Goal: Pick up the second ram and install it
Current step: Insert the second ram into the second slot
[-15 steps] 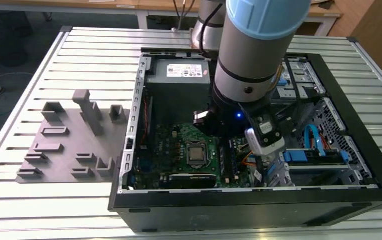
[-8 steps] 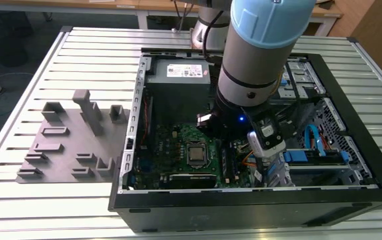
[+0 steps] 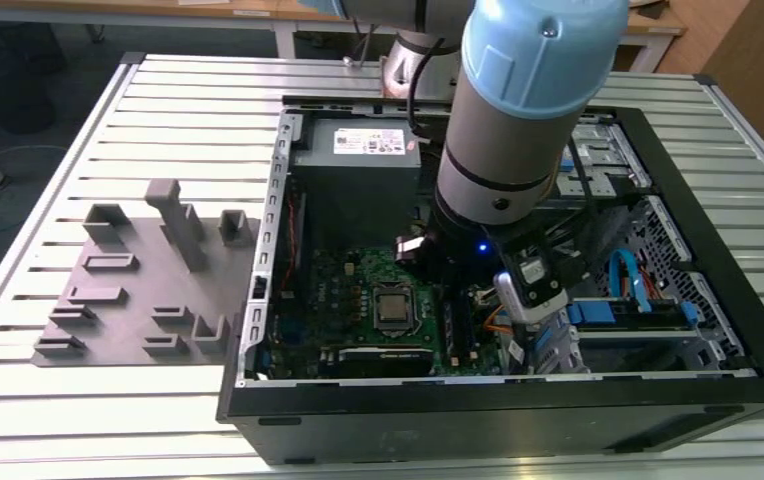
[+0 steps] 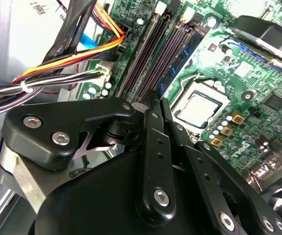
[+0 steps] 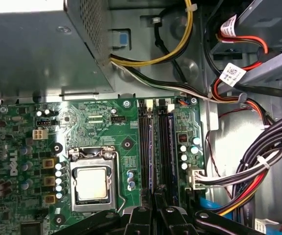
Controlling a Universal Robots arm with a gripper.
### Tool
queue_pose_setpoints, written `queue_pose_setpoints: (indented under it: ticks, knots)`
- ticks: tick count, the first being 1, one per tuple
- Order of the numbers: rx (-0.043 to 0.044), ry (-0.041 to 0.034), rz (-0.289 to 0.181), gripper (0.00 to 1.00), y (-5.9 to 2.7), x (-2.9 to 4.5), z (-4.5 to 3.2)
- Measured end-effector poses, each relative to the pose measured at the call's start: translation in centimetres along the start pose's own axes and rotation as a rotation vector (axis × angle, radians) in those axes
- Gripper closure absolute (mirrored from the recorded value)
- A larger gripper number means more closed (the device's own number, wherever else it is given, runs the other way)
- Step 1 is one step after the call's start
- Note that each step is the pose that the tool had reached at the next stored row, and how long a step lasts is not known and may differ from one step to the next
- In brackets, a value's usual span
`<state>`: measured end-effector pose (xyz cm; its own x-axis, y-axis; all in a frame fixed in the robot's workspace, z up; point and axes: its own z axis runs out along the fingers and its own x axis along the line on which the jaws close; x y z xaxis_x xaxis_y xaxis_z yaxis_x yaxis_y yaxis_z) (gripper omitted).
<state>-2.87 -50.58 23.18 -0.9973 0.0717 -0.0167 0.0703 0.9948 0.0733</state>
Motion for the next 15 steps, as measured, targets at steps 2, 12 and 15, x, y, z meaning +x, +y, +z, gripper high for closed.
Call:
queue_pose_setpoints:
  ticks: [2,12,15]
  knots:
    - [-0.0001,0.0,0.0,0.89,0.03,0.0,0.15]
    - [0.0074,-0.0006,0.0,0.89,0.12,-0.38,0.34]
    - [0.0101,-0.0005,-0.003,0.89,0.18,-0.39,0.47]
